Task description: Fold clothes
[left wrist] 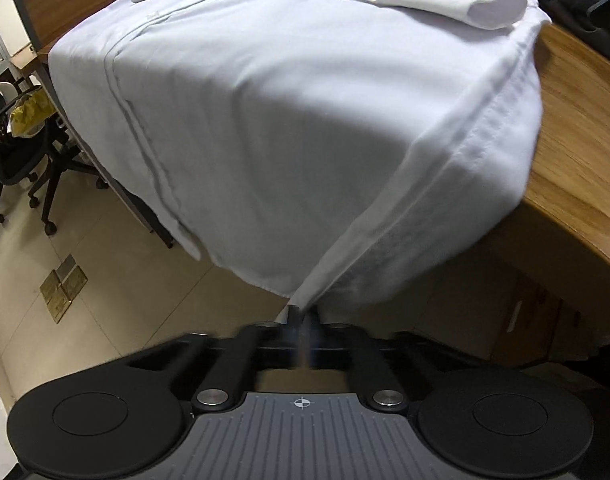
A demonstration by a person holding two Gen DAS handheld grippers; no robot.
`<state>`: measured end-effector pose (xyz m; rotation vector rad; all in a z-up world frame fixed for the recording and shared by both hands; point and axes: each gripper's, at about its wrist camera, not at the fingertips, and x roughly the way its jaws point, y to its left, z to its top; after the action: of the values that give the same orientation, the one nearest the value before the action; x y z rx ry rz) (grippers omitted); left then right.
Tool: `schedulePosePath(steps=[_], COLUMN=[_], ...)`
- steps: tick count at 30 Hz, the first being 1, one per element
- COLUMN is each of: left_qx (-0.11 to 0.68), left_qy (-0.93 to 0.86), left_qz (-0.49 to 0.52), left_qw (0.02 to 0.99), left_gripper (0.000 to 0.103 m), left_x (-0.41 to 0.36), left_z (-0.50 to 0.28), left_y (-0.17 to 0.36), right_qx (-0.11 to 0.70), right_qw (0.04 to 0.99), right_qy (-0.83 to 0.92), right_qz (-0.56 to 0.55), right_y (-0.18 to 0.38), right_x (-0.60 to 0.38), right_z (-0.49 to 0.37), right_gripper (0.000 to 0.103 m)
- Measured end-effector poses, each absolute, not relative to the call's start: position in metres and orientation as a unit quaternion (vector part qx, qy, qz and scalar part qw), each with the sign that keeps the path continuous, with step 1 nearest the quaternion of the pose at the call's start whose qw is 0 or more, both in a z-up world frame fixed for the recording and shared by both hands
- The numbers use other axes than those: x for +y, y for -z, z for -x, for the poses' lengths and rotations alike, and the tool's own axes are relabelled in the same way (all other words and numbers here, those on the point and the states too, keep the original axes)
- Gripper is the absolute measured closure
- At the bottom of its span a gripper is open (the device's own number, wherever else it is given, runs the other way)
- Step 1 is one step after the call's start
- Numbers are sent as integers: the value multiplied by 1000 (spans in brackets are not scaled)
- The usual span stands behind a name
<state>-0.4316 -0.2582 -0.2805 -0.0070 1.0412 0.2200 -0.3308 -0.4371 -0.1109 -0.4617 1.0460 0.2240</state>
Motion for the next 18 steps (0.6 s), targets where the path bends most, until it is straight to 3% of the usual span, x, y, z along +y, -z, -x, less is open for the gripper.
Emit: schedulePosePath(steps=[8, 11, 12, 14, 15, 18], left_qx=[451, 438, 433, 427, 423, 409], left_qy=[-209, -217, -218, -223, -227, -240], left_qz=[45, 38, 36, 35, 37, 49], left_qw=[867, 872, 874, 876, 876, 879], left_gripper=[100, 100, 100, 100, 100, 100], left_x=[-226, -224, -224, -225, -225, -227], left_z=[473, 478, 477, 477, 477, 479], left_y=[219, 195, 187, 172, 166, 142], right_qx=[488, 491, 486, 485, 489, 477], right_qw=[809, 792, 793, 795, 795, 809], right_qy=[-44, -54, -56, -62, -67, -60], right_qz=[324, 359, 362, 358, 352, 339], right_y=[147, 162, 163, 165, 166, 162], right_x=[-472, -481, -483, -487, -490, -490], right_z=[292, 282, 280, 276, 274, 274], right_gripper=[38, 45, 49, 69, 89, 100])
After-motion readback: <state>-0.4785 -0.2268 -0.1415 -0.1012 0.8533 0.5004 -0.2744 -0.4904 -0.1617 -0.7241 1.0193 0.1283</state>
